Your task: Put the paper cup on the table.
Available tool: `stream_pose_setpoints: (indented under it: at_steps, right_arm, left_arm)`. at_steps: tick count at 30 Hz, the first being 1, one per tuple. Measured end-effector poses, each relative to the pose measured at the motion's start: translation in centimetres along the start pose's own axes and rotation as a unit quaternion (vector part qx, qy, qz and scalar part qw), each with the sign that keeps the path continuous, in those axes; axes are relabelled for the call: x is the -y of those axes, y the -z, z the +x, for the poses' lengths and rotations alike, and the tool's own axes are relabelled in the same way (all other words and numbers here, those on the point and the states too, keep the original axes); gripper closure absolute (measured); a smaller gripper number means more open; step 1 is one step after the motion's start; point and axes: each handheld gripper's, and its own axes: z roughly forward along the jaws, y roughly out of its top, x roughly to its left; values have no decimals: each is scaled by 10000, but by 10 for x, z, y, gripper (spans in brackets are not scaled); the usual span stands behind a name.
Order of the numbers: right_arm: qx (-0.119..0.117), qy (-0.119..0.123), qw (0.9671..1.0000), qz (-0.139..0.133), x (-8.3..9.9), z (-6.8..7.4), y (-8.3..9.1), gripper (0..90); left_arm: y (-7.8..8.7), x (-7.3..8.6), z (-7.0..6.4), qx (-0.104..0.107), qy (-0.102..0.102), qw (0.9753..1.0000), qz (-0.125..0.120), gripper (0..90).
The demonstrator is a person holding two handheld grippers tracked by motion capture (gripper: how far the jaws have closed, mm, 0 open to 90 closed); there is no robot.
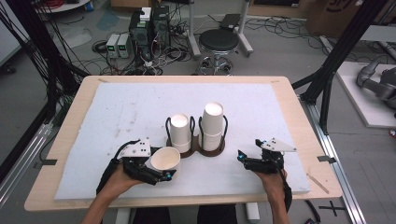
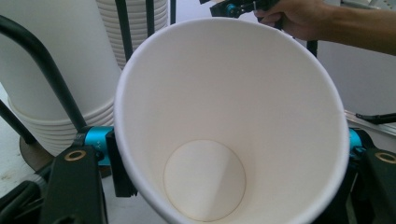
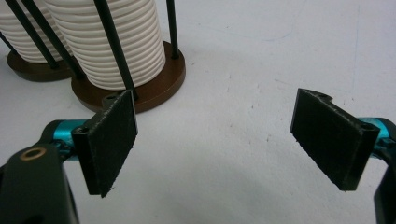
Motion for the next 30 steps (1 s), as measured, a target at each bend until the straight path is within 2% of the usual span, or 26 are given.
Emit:
stream_pose_setpoints:
  at_steps: [8, 20, 30]
  right_arm:
    - [147, 60, 9999, -8, 3, 1, -2, 153]
    - [213, 54, 9997, 80, 8, 1, -7, 152]
    - [242, 84, 9997, 64, 9, 1, -7, 152]
  left_arm:
    - [-8, -2, -4, -28, -80, 9999, 144, 292]
    - [-29, 1, -8, -128, -188, 9987, 445, 292]
    - [-39, 4, -10, -155, -158, 9983, 531, 291]
